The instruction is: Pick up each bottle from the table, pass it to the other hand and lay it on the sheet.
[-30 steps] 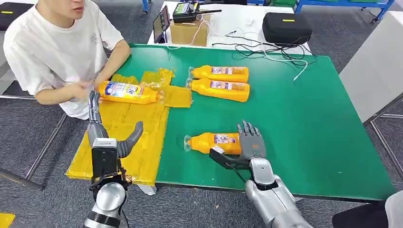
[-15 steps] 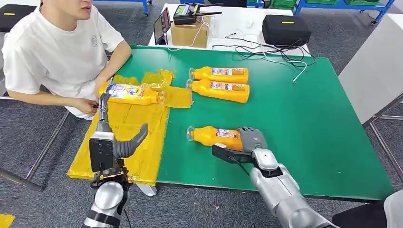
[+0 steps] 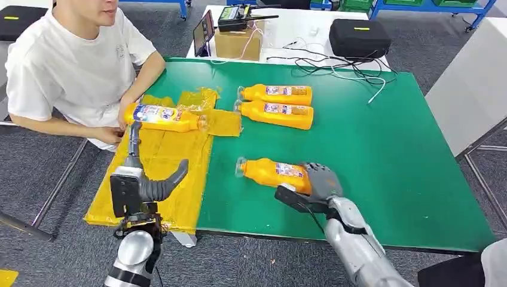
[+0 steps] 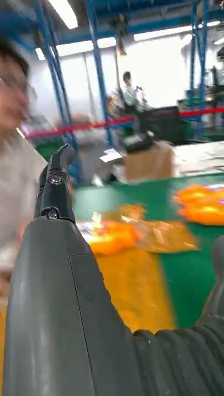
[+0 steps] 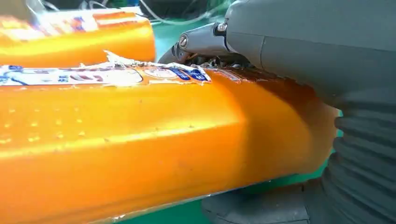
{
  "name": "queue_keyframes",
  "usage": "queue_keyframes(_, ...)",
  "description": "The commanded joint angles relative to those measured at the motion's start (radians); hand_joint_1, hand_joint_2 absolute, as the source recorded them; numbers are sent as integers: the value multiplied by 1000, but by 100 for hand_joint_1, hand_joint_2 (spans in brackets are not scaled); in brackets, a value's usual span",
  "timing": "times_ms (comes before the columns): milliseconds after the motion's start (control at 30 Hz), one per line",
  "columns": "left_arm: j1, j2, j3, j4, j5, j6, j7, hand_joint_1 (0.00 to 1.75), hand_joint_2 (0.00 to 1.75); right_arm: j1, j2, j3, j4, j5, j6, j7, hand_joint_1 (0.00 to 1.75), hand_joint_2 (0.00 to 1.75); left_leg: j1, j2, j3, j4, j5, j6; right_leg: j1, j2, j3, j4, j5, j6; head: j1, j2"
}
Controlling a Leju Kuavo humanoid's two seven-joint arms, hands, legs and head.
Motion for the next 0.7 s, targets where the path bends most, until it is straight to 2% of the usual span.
queue_keyframes(33, 109, -11, -77, 19, 307, -251, -3, 0, 175, 237, 77, -127, -386, -205, -245, -171, 175, 175, 1, 2, -1, -1, -1, -2, 1, 2, -2, 0, -1, -2, 0, 0)
queue_keyframes(100, 152, -25, -75, 18, 398, -285, -41, 0, 175, 234, 60, -121, -393, -146, -315, -151, 175, 175, 0, 0, -3, 0, -1, -2, 0, 1, -4, 1, -1, -2, 0, 0)
queue_keyframes(167, 194, -22, -76, 5, 485, -353, -46, 0, 175, 227, 69, -137, -386, -169, -341, -171, 175, 175, 0, 2, -9, 0, -1, -1, 0, 3, -9, 2, -1, -1, 0, 0)
queue_keyframes(267, 210, -2, -109, 4, 408, -355, -117, 0, 175, 229, 88, -156, -402, -207, -397, -239, 175, 175, 0, 2, -11, -1, -1, -1, 0, 3, -12, 1, -1, -1, 0, 0)
queue_keyframes(367, 213, 16, -149, 12, 400, -399, -136, 0, 175, 233, 102, -162, -438, -251, -419, -276, 175, 175, 0, 1, -12, 0, -2, -2, 0, 2, -13, 2, -2, -2, 0, 0)
queue_keyframes(500, 215, 15, -152, 13, 399, -400, -137, 0, 175, 231, 102, -160, -440, -250, -417, -275, 175, 175, -1, 1, -15, -1, -1, -2, -1, 2, -15, 1, -1, -1, 0, 0)
queue_keyframes(600, 201, 24, -183, 21, 416, -452, -157, 0, 175, 235, 120, -170, -483, -324, -445, -346, 175, 175, 0, 1, -14, -1, -1, -2, -1, 2, -15, 1, -1, -2, 0, 0)
queue_keyframes(700, 194, 29, -217, 45, 416, -462, -154, 0, 175, 247, 113, -117, -514, -340, -362, -335, 175, 175, 0, 0, -15, 0, -1, -2, -1, 1, -16, 2, -1, -2, 0, 0)
